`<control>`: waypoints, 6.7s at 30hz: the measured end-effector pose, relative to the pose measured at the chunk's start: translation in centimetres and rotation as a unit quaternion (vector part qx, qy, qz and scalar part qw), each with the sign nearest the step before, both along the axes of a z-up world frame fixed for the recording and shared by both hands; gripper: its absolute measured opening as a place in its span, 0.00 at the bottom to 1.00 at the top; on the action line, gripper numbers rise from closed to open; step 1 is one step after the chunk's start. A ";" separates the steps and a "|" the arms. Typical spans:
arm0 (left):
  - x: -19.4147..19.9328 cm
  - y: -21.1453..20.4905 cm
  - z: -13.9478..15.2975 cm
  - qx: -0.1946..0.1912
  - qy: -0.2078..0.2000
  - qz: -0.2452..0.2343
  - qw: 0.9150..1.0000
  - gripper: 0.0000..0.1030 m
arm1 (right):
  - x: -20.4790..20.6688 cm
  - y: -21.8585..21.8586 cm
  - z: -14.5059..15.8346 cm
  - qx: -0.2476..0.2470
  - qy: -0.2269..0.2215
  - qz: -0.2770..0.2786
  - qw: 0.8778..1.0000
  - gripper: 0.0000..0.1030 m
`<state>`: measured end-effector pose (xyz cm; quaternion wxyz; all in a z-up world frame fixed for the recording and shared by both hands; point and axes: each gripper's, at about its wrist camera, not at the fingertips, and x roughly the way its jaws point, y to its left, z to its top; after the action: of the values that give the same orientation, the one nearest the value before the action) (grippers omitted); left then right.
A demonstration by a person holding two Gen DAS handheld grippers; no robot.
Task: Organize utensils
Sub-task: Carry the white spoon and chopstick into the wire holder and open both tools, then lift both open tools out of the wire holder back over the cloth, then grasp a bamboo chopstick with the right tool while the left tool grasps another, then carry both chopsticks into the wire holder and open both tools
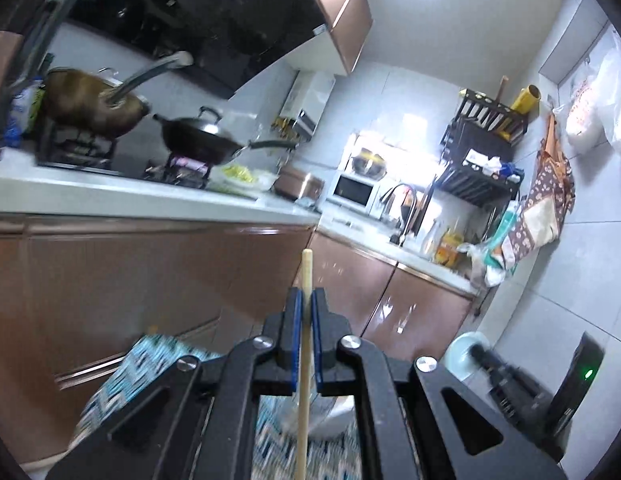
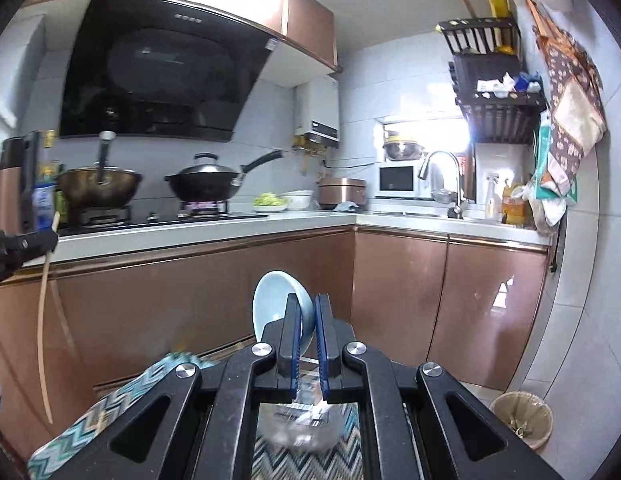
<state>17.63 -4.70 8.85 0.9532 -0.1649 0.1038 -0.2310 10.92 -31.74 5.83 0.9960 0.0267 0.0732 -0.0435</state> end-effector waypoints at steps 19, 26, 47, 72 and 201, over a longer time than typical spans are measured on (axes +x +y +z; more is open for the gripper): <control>15.2 -17.6 -8.9 0.013 -0.074 0.070 0.995 0.04 | 14.1 -4.8 -9.6 0.014 -0.004 -0.066 0.998 0.07; 16.0 -18.4 -13.2 0.027 -0.073 0.088 0.993 0.07 | 14.7 -4.5 -12.9 0.022 0.015 -0.061 0.998 0.10; 5.1 -8.4 -7.0 0.038 -0.047 0.101 0.993 0.58 | 4.2 -3.6 -7.1 0.064 -0.005 -0.068 0.996 0.39; -10.2 2.8 -5.9 0.117 0.023 0.162 0.979 0.71 | -11.2 2.1 -2.5 0.059 0.011 -0.051 0.997 0.89; 4.6 10.8 -17.1 0.065 0.308 -0.020 0.949 0.04 | 6.6 13.0 -9.8 0.074 0.297 0.241 0.921 0.06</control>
<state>22.23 6.07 -8.29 0.8788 -0.1637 0.4101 -0.1808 17.49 -18.73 -3.96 0.9042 0.0675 0.3726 0.1977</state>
